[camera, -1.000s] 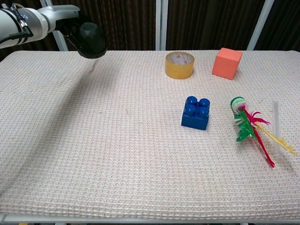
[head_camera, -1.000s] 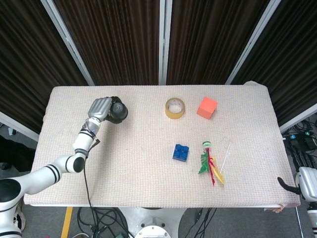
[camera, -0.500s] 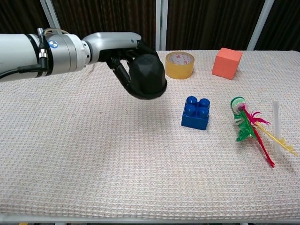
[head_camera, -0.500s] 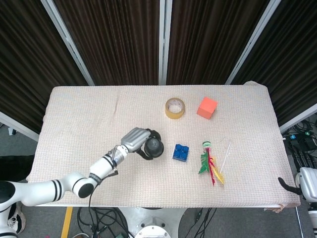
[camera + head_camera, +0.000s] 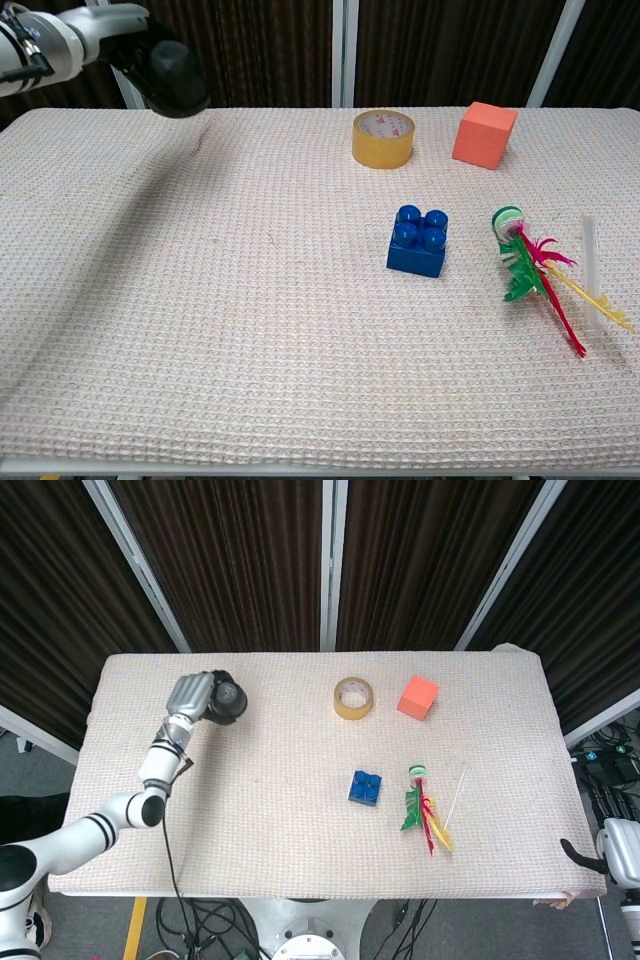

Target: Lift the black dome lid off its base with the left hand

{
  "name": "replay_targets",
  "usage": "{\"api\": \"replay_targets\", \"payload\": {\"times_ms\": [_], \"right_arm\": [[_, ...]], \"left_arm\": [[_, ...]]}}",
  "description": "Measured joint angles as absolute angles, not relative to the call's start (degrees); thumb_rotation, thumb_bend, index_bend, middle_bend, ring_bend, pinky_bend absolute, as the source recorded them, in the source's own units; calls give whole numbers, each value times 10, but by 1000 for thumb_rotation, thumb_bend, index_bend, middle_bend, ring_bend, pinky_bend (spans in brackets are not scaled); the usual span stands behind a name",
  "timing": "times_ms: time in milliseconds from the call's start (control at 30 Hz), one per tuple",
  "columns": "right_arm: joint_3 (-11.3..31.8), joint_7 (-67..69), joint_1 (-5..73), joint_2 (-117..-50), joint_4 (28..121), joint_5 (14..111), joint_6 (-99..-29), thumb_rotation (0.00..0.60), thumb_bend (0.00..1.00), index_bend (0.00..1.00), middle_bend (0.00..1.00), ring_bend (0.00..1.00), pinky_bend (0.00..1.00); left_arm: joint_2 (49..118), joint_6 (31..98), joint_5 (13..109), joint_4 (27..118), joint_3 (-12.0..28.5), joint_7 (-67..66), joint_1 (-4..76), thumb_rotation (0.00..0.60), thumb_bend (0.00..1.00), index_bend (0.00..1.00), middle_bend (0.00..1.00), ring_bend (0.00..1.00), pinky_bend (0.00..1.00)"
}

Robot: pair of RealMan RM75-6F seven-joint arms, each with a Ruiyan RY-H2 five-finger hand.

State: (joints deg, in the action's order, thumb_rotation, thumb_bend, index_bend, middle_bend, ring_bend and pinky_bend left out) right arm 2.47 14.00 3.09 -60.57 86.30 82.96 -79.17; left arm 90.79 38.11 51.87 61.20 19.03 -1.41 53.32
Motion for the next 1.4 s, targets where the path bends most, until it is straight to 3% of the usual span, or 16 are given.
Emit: {"api": "replay_targets", "payload": {"times_ms": [233, 367, 467, 700, 833, 967, 1200, 1400], "right_arm": [[25, 144, 32, -607, 858, 826, -786, 600, 189, 0, 11, 0, 0], [24, 143, 34, -610, 856, 826, -782, 600, 189, 0, 12, 0, 0], [25, 141, 34, -609, 858, 826, -783, 600, 189, 0, 13, 0, 0], [25, 140, 33, -608, 860, 825, -784, 600, 188, 0, 17, 0, 0], [24, 138, 34, -610, 859, 825, -781, 600, 189, 0, 17, 0, 0], [24, 138, 34, -610, 859, 826, -781, 600, 187, 0, 17, 0, 0], [24, 137, 35, -610, 859, 824, -779, 600, 189, 0, 17, 0, 0], [24, 138, 35, -611, 858, 824, -778, 600, 189, 0, 17, 0, 0]], "left_arm": [[886, 357, 574, 860, 181, 16, 522, 600, 190, 448, 475, 315, 395], [883, 359, 566, 925, 182, 19, 524, 600, 191, 447, 473, 315, 392], [889, 370, 547, 909, 186, 14, 528, 600, 190, 447, 471, 315, 388], [919, 420, 486, 696, 204, 0, 537, 600, 190, 447, 470, 315, 379], [926, 430, 481, 628, 204, 1, 536, 600, 190, 448, 469, 315, 379], [921, 417, 502, 654, 192, 17, 528, 600, 191, 447, 467, 315, 379], [897, 403, 636, 773, 153, 80, 502, 600, 190, 447, 472, 315, 378], [901, 414, 673, 768, 136, 104, 489, 600, 191, 447, 472, 315, 378]]}}
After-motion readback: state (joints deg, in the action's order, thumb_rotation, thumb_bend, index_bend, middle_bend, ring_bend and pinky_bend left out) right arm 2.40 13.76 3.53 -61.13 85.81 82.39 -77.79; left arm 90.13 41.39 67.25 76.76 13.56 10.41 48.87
